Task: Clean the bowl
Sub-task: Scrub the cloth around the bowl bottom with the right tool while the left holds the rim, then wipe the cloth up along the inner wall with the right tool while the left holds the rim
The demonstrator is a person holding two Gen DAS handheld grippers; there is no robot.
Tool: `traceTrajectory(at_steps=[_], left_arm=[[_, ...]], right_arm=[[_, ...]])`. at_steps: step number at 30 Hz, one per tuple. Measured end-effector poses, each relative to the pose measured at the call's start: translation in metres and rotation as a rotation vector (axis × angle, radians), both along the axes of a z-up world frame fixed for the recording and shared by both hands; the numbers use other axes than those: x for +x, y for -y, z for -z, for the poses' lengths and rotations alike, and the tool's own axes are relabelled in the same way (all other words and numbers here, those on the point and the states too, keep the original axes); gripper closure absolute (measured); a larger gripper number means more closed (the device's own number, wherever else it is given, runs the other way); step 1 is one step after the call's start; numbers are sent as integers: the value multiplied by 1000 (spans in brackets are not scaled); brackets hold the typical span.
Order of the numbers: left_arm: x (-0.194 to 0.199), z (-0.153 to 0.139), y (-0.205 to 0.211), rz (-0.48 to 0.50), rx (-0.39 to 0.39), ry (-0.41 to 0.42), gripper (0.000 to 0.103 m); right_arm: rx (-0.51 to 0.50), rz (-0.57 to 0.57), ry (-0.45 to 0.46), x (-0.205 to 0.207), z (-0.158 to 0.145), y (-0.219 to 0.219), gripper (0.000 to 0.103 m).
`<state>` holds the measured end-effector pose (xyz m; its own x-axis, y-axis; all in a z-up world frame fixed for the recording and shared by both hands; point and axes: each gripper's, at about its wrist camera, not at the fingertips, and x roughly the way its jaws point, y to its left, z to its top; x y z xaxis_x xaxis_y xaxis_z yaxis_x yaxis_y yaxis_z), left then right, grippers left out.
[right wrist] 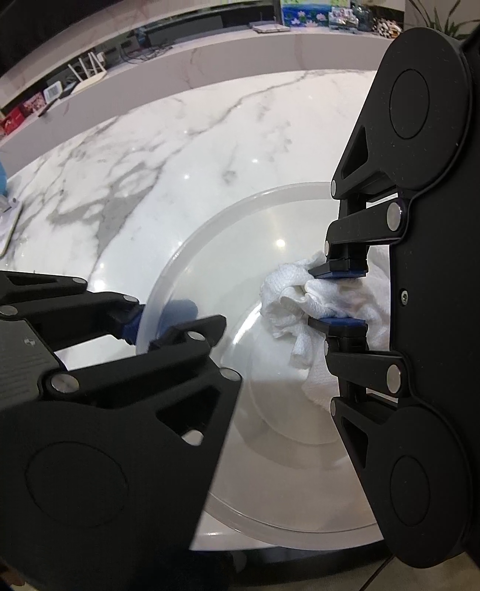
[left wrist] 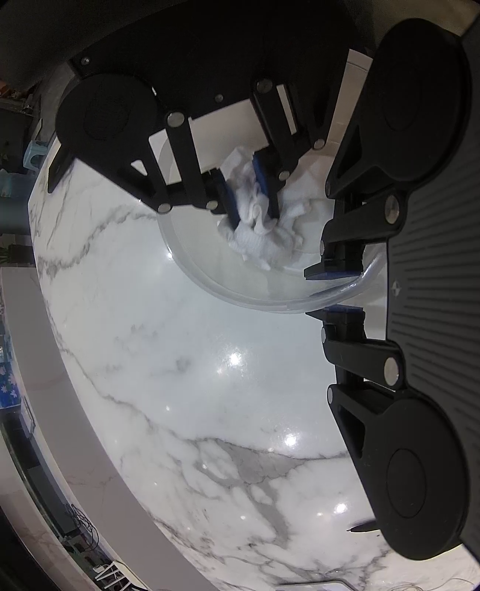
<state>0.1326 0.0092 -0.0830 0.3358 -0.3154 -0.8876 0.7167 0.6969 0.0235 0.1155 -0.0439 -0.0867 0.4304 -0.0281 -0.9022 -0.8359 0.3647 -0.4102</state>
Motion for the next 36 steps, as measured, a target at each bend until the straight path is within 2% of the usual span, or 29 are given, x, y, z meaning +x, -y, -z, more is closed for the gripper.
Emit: traceTrajectory(at_steps=[11, 18, 27, 36], left_arm=[[1, 1, -1, -4, 2, -3, 92], [2, 0, -2, -3, 3, -4, 92], [3, 0, -3, -3, 2, -5, 92], [4, 1, -5, 2, 6, -5, 92]], right_arm=[[86, -38, -15, -5, -5, -9, 86], [128, -37, -96, -13, -11, -11, 86], [79, -49, -151, -20, -10, -8, 86], [35, -31, -136, -12, -6, -2, 86]])
